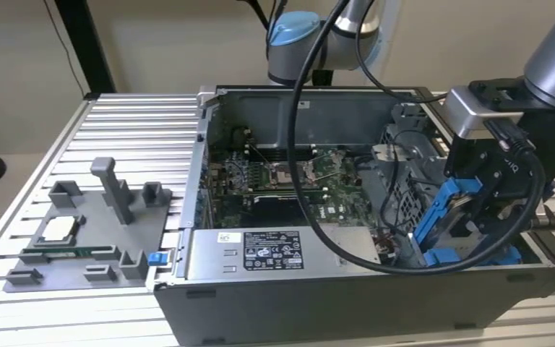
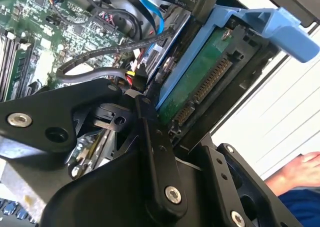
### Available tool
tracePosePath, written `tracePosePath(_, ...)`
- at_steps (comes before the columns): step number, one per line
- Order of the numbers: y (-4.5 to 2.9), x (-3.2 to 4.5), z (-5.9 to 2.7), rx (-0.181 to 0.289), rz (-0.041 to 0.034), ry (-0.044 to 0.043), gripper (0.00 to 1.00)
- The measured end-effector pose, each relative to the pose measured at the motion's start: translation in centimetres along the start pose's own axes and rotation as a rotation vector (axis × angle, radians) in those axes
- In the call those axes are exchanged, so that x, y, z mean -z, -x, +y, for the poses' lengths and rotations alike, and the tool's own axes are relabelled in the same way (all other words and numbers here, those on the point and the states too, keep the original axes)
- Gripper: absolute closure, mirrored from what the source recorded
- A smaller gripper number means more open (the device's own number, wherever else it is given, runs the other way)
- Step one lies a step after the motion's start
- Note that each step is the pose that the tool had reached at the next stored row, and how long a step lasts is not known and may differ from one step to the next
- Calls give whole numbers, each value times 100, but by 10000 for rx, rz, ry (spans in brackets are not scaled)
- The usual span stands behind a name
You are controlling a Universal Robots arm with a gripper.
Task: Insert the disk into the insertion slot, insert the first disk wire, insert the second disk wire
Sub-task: 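Insert the disk into the insertion slot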
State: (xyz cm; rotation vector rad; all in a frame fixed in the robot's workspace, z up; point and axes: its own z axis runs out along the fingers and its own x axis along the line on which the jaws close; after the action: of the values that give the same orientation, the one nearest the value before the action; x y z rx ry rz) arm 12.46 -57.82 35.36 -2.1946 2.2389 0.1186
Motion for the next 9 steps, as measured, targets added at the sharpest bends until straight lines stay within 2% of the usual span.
tracePosePath(9, 0, -3, 0, 0, 0, 0, 100)
